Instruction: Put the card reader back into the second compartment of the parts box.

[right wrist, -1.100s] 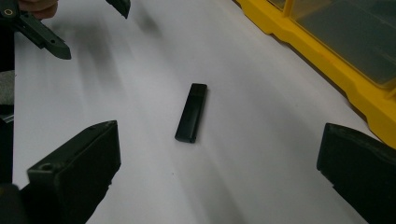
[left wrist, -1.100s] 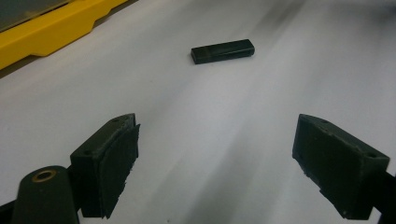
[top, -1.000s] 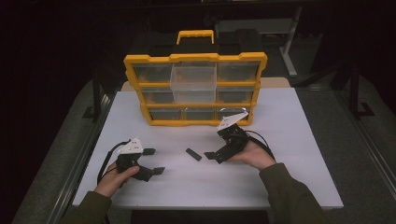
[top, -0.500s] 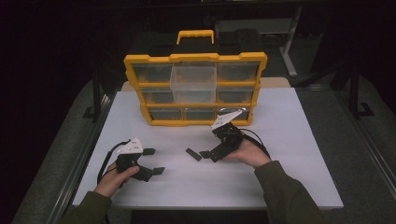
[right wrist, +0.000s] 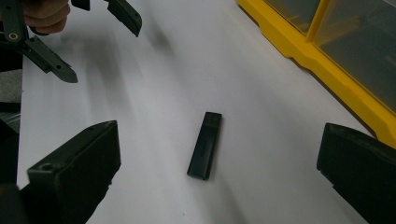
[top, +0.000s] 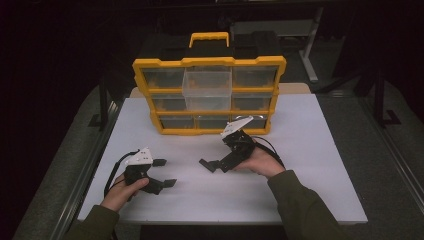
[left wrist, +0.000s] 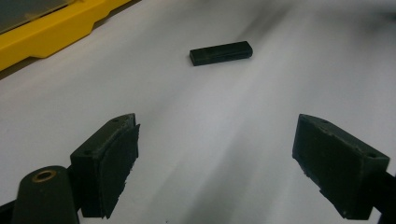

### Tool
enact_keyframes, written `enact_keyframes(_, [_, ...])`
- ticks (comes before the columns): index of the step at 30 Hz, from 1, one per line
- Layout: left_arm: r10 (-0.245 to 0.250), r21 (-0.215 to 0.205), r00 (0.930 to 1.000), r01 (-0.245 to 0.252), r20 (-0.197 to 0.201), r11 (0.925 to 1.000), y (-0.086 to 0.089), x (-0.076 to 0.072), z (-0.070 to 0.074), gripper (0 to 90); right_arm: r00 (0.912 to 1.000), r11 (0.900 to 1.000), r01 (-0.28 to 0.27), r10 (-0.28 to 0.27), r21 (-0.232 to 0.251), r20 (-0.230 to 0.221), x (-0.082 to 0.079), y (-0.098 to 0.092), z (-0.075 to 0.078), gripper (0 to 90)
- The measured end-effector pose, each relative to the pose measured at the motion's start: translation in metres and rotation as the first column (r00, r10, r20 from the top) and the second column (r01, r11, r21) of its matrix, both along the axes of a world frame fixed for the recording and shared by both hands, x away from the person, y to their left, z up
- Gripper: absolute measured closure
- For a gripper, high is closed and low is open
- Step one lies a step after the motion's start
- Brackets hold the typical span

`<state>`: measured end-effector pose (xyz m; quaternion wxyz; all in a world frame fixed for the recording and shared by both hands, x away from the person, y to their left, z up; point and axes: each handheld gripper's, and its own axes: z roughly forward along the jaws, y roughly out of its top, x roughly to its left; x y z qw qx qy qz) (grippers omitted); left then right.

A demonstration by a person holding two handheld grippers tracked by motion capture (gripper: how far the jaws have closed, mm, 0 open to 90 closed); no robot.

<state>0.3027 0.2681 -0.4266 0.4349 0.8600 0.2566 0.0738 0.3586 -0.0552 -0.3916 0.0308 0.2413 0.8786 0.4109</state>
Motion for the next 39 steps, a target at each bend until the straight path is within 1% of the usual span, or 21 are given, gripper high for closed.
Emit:
enact_keyframes(4, [0.000,-0.001,1.0000,0.000,0.000,1.0000,0.000,0.000,0.000,14.2,1.0000,1.000,-0.002,0.002,-0.004,-0.003,0.000,0.006,0.000,0.0])
enact_keyframes(8, [0.000,-0.003,1.0000,0.000,0.000,1.0000,0.000,0.000,0.000,14.2,0.9999,1.000,-0.015,0.015,-0.005,0.009,0.002,0.010,0.000,0.0])
enact_keyframes(17, [-0.001,-0.003,1.0000,0.001,-0.001,1.0000,0.000,0.000,0.000,14.2,0.9996,1.000,-0.025,0.025,-0.008,0.011,0.005,0.019,-0.001,0.0])
enact_keyframes(22, [0.000,-0.003,1.0000,0.000,-0.002,1.0000,0.000,0.000,0.000,14.2,0.9991,0.999,-0.037,0.037,-0.010,0.021,0.008,0.025,0.001,0.0])
enact_keyframes(26, [-0.002,-0.003,1.0000,0.002,-0.003,1.0000,0.000,0.000,0.000,14.2,0.9990,0.999,-0.041,0.041,-0.007,0.017,0.010,0.030,0.002,0.0])
enact_keyframes(28, [-0.002,-0.003,1.0000,0.002,-0.003,1.0000,0.000,0.000,0.000,14.2,0.9984,0.999,-0.052,0.052,-0.009,0.025,0.011,0.033,0.002,0.0])
enact_keyframes(31, [-0.003,-0.003,1.0000,0.003,-0.003,1.0000,0.000,0.000,-0.001,14.2,0.9985,0.999,-0.048,0.049,-0.008,0.024,0.011,0.038,0.002,0.0])
enact_keyframes(34, [-0.002,-0.004,1.0000,0.002,-0.002,1.0000,0.000,0.000,0.000,14.2,0.9982,0.998,-0.053,0.054,-0.016,0.028,0.010,0.042,0.001,0.0])
enact_keyframes(36, [-0.001,-0.004,1.0000,0.001,-0.001,1.0000,0.000,0.000,0.000,14.2,0.9978,0.998,-0.058,0.059,-0.032,0.030,0.009,0.043,-0.001,0.0])
enact_keyframes(38, [-0.001,-0.004,1.0000,0.001,-0.001,1.0000,0.000,0.000,0.000,14.2,0.9985,0.998,-0.048,0.049,-0.039,0.026,0.008,0.043,-0.002,0.2])
enact_keyframes(39, [-0.001,-0.004,1.0000,0.001,-0.001,1.0000,0.000,-0.001,0.000,14.2,0.9985,0.998,-0.047,0.048,-0.040,0.027,0.008,0.043,-0.002,2.0])
